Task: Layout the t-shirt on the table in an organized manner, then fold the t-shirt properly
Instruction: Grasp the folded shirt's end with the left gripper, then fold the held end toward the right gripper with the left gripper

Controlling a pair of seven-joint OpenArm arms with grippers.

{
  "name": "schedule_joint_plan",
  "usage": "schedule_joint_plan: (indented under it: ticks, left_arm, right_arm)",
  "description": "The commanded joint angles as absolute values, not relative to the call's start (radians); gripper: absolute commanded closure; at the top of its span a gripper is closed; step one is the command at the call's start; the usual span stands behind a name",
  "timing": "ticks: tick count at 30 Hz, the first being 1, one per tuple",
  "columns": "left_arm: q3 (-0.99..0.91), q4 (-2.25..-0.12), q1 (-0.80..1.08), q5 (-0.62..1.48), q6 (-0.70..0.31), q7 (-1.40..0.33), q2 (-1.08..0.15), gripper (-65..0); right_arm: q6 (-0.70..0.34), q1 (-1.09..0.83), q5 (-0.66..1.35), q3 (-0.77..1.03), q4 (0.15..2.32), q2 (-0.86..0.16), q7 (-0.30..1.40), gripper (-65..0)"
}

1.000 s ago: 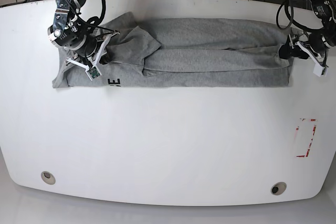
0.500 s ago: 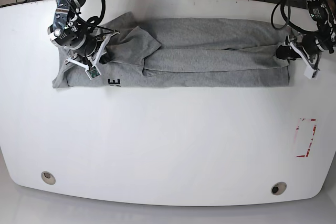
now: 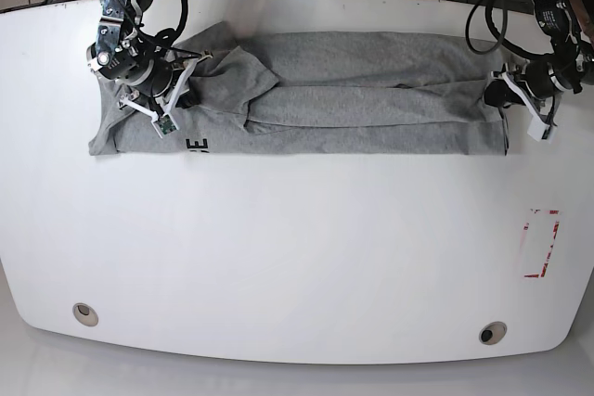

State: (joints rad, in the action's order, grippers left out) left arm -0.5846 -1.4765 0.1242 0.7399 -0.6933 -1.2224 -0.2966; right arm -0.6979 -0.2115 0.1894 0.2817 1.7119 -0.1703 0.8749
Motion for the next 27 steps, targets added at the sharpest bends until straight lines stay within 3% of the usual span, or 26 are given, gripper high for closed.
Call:
schedule_joint_plan:
  ticks: [1, 11, 21, 27]
  left_arm:
    - [-0.591, -1.606, 0.14, 0.771, -0.698, -1.201, -0.32, -1.7]
    - [-0.588, -1.916, 0.166, 0.776, -0.698, -1.257, -0.321, -1.7]
    - [-0.515, -1.948, 0.059, 0.779, -0.698, -1.396, -0.26, -1.8]
    - [-0.443, -1.948, 0.002, 0.779, -0.698, -1.396, -0.162, -2.1]
  right_arm:
    - [-0.698, -0.205, 0.191, 0.286, 1.704, -0.183, 0.839, -3.8]
    - [-0.698, -0.208, 0.189, 0.285, 1.615, -0.183, 0.806, -3.8]
    - [-0.698, -0.208, 0.189, 0.282, 1.609, -0.183, 0.805, -3.8]
    - [-0.698, -0.208, 0.189, 0.282, 1.61, -0.183, 0.805, -3.8]
